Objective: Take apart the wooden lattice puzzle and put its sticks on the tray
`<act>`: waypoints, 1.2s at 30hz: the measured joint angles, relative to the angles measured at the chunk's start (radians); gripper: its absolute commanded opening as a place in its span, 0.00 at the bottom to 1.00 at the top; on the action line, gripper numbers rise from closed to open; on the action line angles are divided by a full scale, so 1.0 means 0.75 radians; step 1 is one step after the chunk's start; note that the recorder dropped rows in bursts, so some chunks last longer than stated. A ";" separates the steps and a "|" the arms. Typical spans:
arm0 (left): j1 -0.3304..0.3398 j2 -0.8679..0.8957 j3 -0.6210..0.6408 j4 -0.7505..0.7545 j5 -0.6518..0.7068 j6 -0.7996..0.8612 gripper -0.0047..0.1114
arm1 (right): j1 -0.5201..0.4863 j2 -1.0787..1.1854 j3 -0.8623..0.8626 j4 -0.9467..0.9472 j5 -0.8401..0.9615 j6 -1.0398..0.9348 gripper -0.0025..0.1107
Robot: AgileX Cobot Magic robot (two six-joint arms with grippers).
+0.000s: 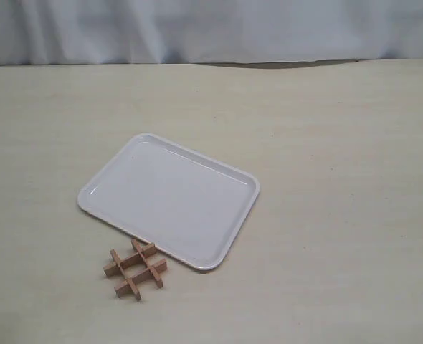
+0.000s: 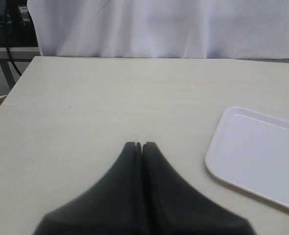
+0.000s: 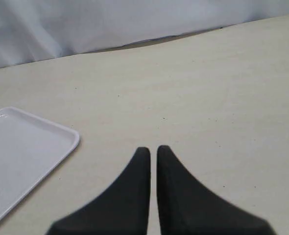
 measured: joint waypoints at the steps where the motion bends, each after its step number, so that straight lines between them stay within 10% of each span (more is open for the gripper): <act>1: 0.000 0.000 0.000 0.000 0.000 0.000 0.04 | 0.000 0.000 0.000 0.000 0.000 0.000 0.06; 15: 0.000 0.000 0.000 0.000 0.000 0.000 0.04 | 0.000 0.000 0.000 0.000 -0.024 0.000 0.06; 36: 0.000 0.000 0.000 0.000 0.000 0.000 0.04 | 0.000 0.000 0.000 0.223 -0.828 0.315 0.06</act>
